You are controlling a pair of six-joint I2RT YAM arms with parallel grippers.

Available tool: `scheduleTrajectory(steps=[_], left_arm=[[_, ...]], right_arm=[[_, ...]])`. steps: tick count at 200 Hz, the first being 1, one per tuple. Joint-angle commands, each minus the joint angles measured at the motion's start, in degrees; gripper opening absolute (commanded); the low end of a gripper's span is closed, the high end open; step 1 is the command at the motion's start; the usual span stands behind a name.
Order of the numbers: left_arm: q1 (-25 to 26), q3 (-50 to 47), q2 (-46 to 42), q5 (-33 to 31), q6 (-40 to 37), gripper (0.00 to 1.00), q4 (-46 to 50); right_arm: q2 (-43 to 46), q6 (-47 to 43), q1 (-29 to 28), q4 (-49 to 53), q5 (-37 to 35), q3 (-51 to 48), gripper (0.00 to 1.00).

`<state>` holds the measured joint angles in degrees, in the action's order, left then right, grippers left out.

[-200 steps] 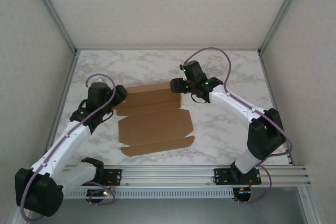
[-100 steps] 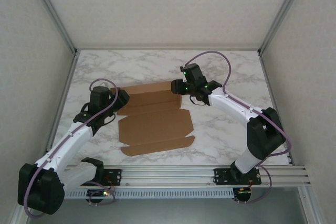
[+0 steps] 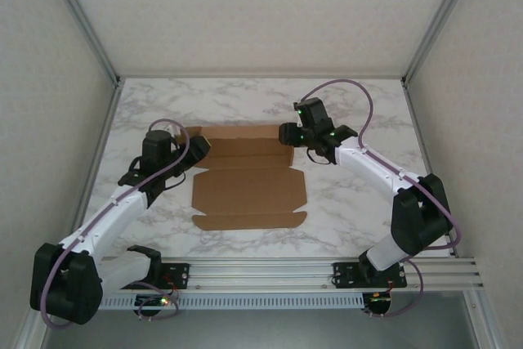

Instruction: Fold the paper box

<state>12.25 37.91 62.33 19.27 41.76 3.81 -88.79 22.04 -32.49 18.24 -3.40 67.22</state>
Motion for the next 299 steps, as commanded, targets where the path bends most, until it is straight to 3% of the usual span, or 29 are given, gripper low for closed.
scheduleTrajectory(steps=[1,29,76,107,154,212,254,299], left_arm=[[-0.56,3.75,-2.19,-3.99,-3.95,0.67,4.45],[-1.24,6.62,-0.27,-6.26,-5.83,0.7,4.57],[-1.78,13.97,12.78,-4.62,-6.84,0.68,3.1],[-1.8,14.06,16.98,1.21,-3.7,0.63,-0.7],[-1.87,9.79,14.2,7.95,1.4,0.57,-9.09],[-3.35,4.02,14.55,10.93,7.34,0.45,-19.14],[-4.42,-3.82,13.01,13.4,15.94,0.41,-33.26],[-4.55,-7.12,12.09,13.77,19.43,0.39,-40.75]], right_arm=[[0.55,-2.83,0.38,4.22,-2.76,0.63,0.53],[0.4,-3.98,0.48,4.04,-0.66,1.13,0.54],[-1.13,-4.9,0.68,4.74,2.75,2.8,0.54],[-1.88,-4.76,1.09,4.71,3.99,3.39,0.54],[-3.31,-5.0,1.43,4.66,6.4,4.76,0.54],[-4.12,-4.96,1.76,4.71,8.13,5.55,0.53],[-4.27,-3.41,3.06,3.65,10.8,4.79,0.53],[-4.71,-2.57,3.25,2.62,12.66,4.74,0.51]])
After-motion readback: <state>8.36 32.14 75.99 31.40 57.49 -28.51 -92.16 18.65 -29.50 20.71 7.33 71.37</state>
